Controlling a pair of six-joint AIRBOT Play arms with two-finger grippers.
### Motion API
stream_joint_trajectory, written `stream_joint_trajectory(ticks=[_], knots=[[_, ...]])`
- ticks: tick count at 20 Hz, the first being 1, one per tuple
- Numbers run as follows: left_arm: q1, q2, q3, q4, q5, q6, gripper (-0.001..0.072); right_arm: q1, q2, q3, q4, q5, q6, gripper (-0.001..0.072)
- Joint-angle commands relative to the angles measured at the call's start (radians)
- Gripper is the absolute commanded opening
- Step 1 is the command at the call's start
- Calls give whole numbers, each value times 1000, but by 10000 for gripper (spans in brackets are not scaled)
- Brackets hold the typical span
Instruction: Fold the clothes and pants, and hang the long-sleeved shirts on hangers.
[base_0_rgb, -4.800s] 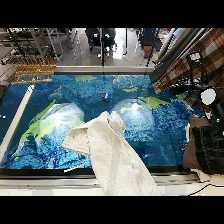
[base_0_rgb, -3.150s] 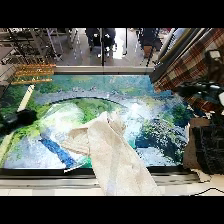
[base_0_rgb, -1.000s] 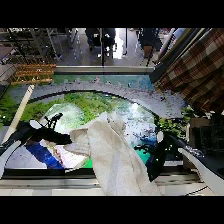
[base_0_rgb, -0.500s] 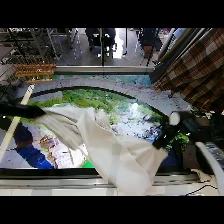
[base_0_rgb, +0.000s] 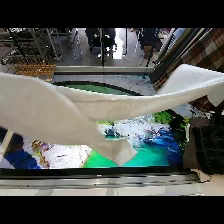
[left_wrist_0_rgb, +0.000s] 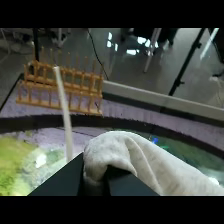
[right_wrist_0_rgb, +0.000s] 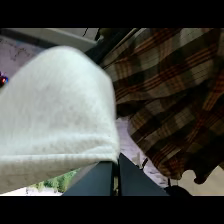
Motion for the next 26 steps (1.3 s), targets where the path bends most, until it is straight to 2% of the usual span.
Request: stream_joint_trajectory(ticks=[1,5,7,11,12,13,14,15,17,19,21,23,25,26], knots=[[87,18,-39,-69,-6,-13,35,-13,12,25,111,-7,12,30],[26,-11,-221,-60,-43,27,36,-2,-195,-22,410,26,13,31],[-3,-50,-280,-47,-42,40,36,49,-357,-47,429,-21,44,30],[-16,-161,-302,-34,-17,39,35,123,-741,39,406,-293,280,34],[-16,-180,-302,-34,-9,39,35,124,-837,119,424,-267,303,147],[-15,-195,-302,-34,-8,39,35,124,-916,194,446,-177,299,532],[-15,-206,-302,-34,-9,39,35,124,-967,235,457,-46,250,625],[-15,-214,-302,-33,-9,39,35,124,-992,228,472,114,161,559],[-16,-217,-306,-34,-14,39,35,133,-986,98,560,351,74,513],[-16,-217,-306,-34,-50,39,35,179,-928,-127,691,439,37,496],[-16,-217,-306,-34,-84,39,35,274,-846,-350,745,373,10,496],[-16,-217,-306,-34,-107,39,36,407,-803,-514,792,238,6,499],[-16,-217,-306,-34,-129,39,35,529,-825,-570,865,115,6,533],[-16,-217,-306,-34,-136,39,35,586,-848,-565,906,48,7,589]])
